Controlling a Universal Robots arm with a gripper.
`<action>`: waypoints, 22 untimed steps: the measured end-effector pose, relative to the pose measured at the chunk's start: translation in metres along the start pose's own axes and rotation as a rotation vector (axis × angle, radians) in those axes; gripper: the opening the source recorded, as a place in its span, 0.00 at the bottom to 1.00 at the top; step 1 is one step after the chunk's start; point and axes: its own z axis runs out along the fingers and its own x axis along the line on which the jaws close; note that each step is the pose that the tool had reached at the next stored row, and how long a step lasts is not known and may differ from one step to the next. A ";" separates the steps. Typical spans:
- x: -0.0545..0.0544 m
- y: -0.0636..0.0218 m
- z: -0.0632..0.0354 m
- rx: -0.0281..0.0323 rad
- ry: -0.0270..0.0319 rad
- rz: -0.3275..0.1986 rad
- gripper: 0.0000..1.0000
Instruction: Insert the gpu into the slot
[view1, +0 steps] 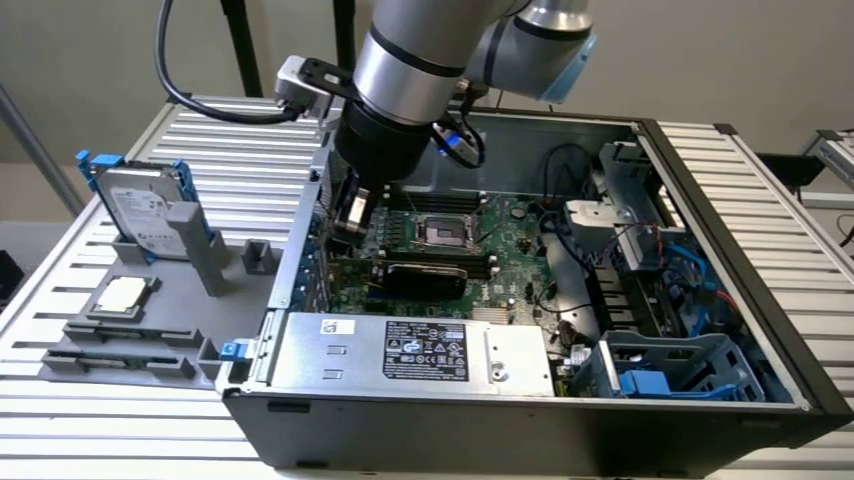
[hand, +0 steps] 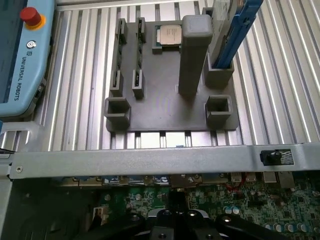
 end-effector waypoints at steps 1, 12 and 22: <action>0.000 0.0002 0.0000 -0.0003 -0.0006 0.003 0.11; -0.002 0.0014 0.0004 -0.0050 -0.0070 0.030 0.11; -0.005 0.0017 0.0002 -0.0083 -0.0080 0.036 0.11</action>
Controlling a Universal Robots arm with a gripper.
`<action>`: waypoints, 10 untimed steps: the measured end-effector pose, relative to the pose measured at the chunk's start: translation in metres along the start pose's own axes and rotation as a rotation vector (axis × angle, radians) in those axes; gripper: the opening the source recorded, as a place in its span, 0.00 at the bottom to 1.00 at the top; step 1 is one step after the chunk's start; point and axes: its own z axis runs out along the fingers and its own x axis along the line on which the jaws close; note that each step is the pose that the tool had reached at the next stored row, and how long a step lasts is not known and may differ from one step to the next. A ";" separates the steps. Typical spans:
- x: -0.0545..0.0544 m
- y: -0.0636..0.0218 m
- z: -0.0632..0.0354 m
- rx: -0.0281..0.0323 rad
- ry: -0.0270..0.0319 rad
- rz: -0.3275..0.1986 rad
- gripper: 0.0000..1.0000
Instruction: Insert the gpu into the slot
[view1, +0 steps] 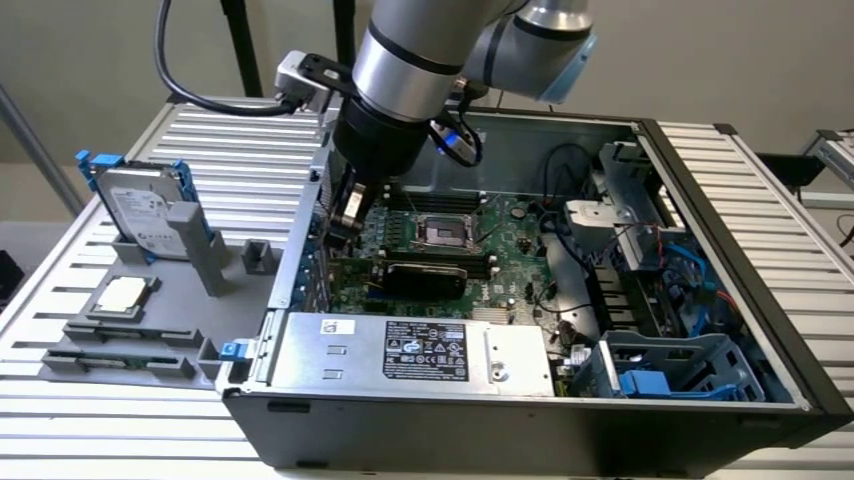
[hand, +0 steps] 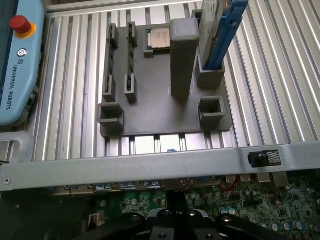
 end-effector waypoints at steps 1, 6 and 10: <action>-0.001 0.0001 0.0000 0.0000 0.0000 0.000 0.11; -0.003 0.0005 0.0000 -0.0003 0.0006 0.000 0.11; -0.003 0.0013 0.0003 -0.0010 0.0014 0.001 0.11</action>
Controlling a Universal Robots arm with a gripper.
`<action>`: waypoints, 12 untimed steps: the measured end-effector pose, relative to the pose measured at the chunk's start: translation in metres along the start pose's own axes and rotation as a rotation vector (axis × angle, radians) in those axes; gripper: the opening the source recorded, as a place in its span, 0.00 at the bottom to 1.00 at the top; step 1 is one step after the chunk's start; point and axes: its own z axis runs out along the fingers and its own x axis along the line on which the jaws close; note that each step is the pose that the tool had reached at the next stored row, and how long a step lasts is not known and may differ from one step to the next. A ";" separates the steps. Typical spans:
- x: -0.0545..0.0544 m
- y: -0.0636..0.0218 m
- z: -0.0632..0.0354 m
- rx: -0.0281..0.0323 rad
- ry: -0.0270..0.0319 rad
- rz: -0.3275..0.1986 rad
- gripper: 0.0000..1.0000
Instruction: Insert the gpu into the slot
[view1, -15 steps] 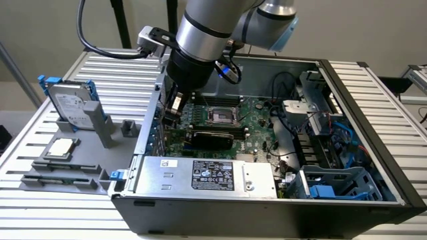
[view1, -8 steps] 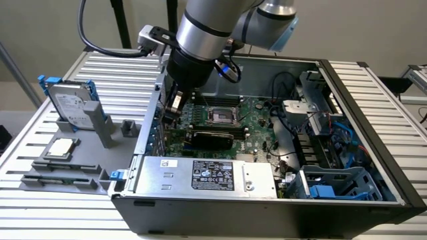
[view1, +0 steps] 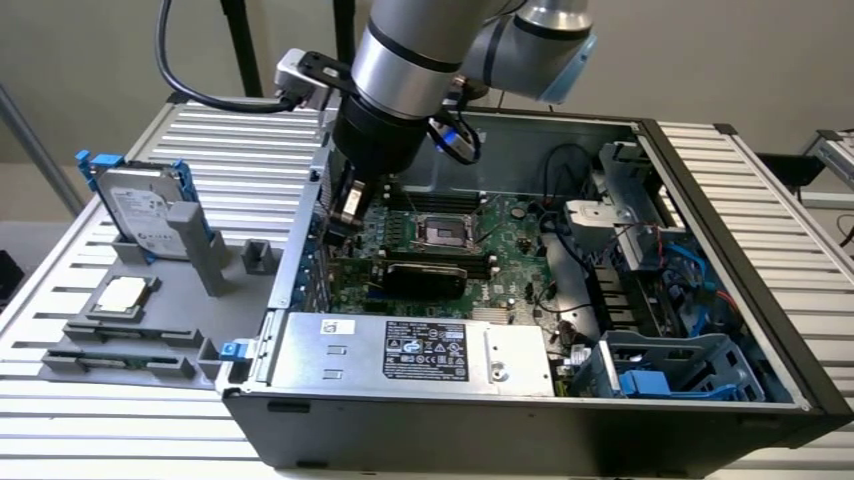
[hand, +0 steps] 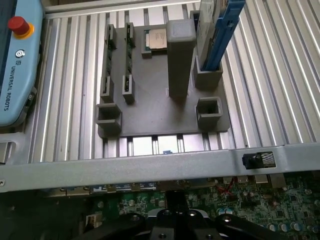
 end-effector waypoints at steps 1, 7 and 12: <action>0.000 0.0002 0.0000 -0.0004 0.0003 0.000 0.11; 0.000 0.0016 -0.0014 -0.0037 0.0017 0.003 0.11; 0.000 0.0019 -0.0011 -0.0041 0.0033 0.004 0.11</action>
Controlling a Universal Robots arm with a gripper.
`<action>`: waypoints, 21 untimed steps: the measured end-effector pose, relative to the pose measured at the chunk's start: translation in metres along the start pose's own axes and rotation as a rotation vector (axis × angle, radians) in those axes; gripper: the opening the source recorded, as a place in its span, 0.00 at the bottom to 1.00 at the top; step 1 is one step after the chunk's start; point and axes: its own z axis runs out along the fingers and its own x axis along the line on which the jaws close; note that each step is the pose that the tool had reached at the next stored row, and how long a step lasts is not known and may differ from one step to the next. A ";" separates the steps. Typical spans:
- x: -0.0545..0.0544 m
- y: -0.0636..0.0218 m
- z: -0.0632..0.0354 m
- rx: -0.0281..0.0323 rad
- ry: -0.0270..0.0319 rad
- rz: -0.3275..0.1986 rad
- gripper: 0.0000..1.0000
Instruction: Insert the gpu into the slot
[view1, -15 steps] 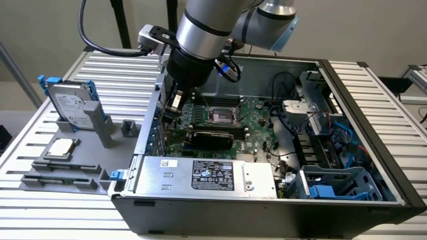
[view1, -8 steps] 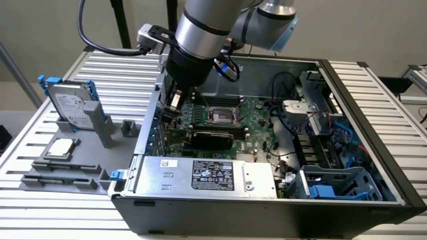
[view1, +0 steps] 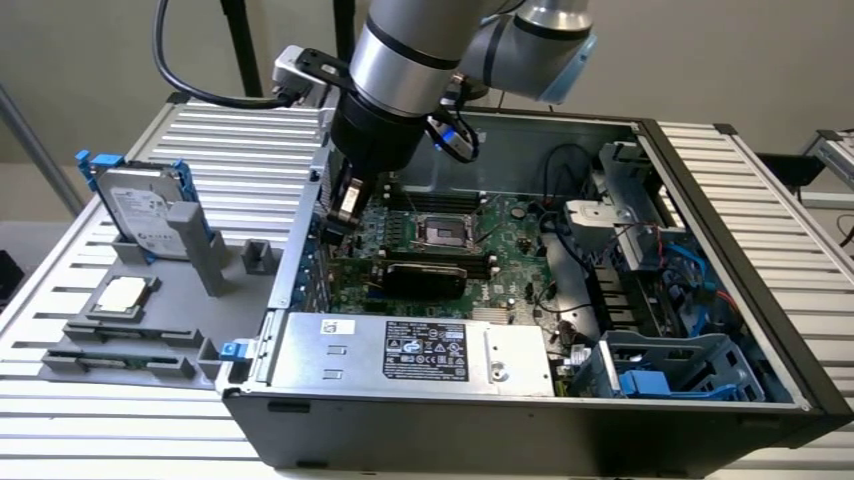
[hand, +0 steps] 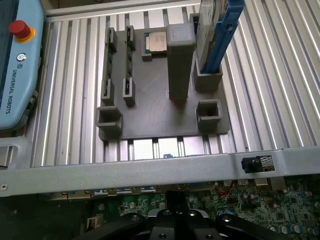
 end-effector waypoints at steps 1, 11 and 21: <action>0.000 0.0001 0.0004 -0.0001 0.0002 0.000 0.11; 0.000 0.0009 0.0041 0.0002 0.0010 0.000 0.11; 0.000 0.0030 -0.0008 0.0048 0.0001 0.001 0.11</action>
